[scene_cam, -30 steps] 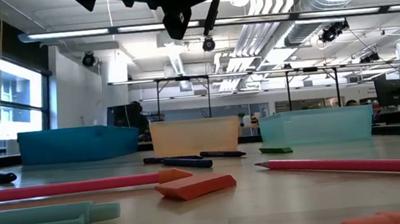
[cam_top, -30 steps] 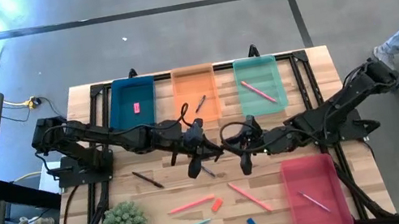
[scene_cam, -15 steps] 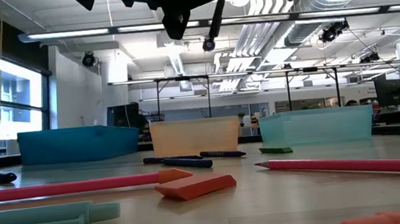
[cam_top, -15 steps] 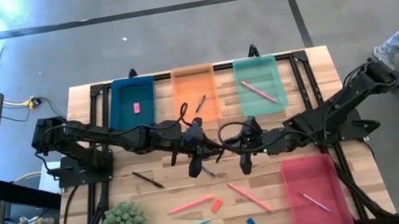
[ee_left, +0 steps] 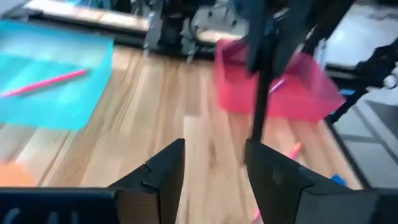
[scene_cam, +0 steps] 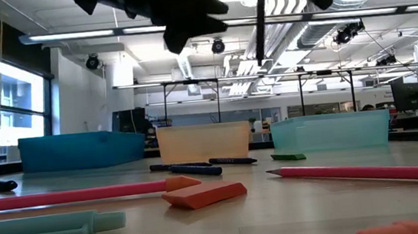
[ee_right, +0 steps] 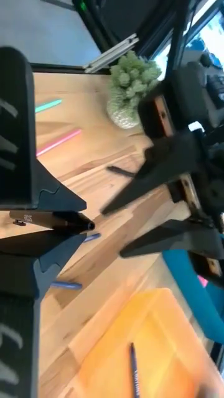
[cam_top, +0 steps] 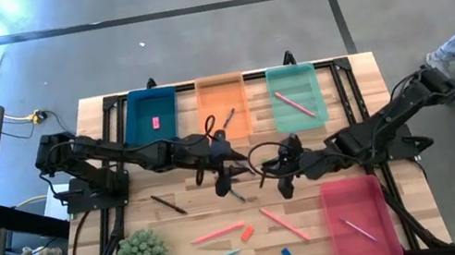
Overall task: Sort crayons/erasers/pens/pencils in bins
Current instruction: Put the top black pen into the pink bin
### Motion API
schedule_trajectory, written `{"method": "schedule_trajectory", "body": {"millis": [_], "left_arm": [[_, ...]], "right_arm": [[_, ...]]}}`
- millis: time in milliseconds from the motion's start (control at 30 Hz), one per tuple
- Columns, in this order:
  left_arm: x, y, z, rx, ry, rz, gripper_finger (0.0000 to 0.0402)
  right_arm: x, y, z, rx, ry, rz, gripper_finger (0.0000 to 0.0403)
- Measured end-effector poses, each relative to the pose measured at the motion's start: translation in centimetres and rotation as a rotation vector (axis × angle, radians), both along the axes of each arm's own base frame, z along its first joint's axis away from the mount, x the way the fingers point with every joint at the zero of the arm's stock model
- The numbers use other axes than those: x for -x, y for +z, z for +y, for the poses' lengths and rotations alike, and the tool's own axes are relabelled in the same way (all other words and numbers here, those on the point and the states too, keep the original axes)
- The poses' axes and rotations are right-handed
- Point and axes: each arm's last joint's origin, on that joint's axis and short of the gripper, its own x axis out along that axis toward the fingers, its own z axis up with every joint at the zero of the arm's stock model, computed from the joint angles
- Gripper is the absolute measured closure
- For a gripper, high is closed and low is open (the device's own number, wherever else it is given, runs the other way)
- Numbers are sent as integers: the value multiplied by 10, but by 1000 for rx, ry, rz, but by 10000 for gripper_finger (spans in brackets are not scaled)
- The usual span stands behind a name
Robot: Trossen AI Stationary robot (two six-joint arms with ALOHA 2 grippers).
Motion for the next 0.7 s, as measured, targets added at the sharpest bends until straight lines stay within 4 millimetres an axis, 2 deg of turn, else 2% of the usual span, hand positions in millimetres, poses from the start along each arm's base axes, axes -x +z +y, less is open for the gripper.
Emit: {"method": "schedule_trajectory", "body": {"millis": [300, 700], "left_arm": [[13, 2, 14, 7, 44, 93, 247], [23, 6, 28, 16, 93, 133, 247]], "right_arm": [[33, 10, 4, -65, 7, 72, 392], [84, 24, 2, -276, 128, 216, 391]]}}
